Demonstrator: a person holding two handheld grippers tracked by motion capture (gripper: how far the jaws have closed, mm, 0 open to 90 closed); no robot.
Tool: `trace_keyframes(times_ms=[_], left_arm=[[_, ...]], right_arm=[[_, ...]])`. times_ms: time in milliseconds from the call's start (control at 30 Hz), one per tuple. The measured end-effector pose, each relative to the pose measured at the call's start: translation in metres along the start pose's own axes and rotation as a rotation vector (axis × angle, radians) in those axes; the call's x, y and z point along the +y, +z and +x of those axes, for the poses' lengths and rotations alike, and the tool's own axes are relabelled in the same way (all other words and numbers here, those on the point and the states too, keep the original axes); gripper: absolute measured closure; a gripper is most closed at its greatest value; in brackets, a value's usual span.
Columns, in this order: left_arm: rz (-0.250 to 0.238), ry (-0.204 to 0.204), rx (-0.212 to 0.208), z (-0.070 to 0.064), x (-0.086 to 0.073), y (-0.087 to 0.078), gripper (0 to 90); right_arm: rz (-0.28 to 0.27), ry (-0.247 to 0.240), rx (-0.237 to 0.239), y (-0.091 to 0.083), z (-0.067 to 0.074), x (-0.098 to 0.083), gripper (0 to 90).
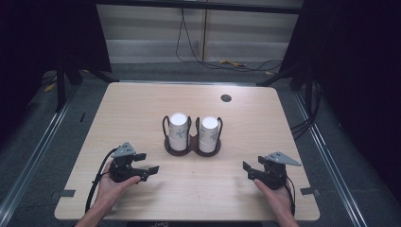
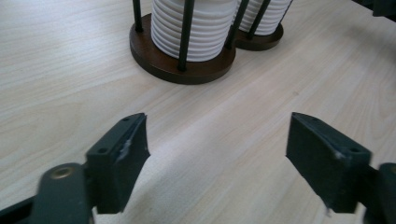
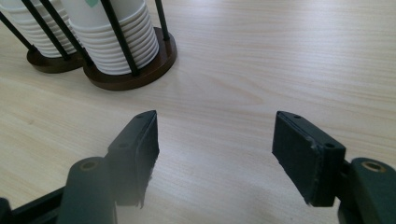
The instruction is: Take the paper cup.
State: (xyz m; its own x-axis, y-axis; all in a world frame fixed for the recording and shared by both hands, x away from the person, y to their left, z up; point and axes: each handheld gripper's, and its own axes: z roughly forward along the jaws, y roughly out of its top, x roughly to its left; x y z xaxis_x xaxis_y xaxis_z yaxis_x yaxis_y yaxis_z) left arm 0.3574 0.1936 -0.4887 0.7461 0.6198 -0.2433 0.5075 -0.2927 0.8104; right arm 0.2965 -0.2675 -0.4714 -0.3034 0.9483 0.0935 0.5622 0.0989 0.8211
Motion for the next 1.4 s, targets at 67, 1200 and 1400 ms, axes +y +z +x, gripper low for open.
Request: trace_keyframes(times_ms=[67,1200,1400], left_arm=[[-0.008,0.003,0.003,0.0,0.001,-0.001,24.1],[-0.127,0.106,-0.066,-0.013,0.071,-0.008,29.0],[-0.143,0.132,-0.065,-0.017,0.087,-0.005,28.0]], right_arm=[[0.008,-0.001,0.019,0.0,0.001,-0.001,32.2],[0.043,-0.04,0.14,0.004,0.02,0.002,29.0],[0.026,-0.039,0.152,0.002,0.02,0.003,26.7]])
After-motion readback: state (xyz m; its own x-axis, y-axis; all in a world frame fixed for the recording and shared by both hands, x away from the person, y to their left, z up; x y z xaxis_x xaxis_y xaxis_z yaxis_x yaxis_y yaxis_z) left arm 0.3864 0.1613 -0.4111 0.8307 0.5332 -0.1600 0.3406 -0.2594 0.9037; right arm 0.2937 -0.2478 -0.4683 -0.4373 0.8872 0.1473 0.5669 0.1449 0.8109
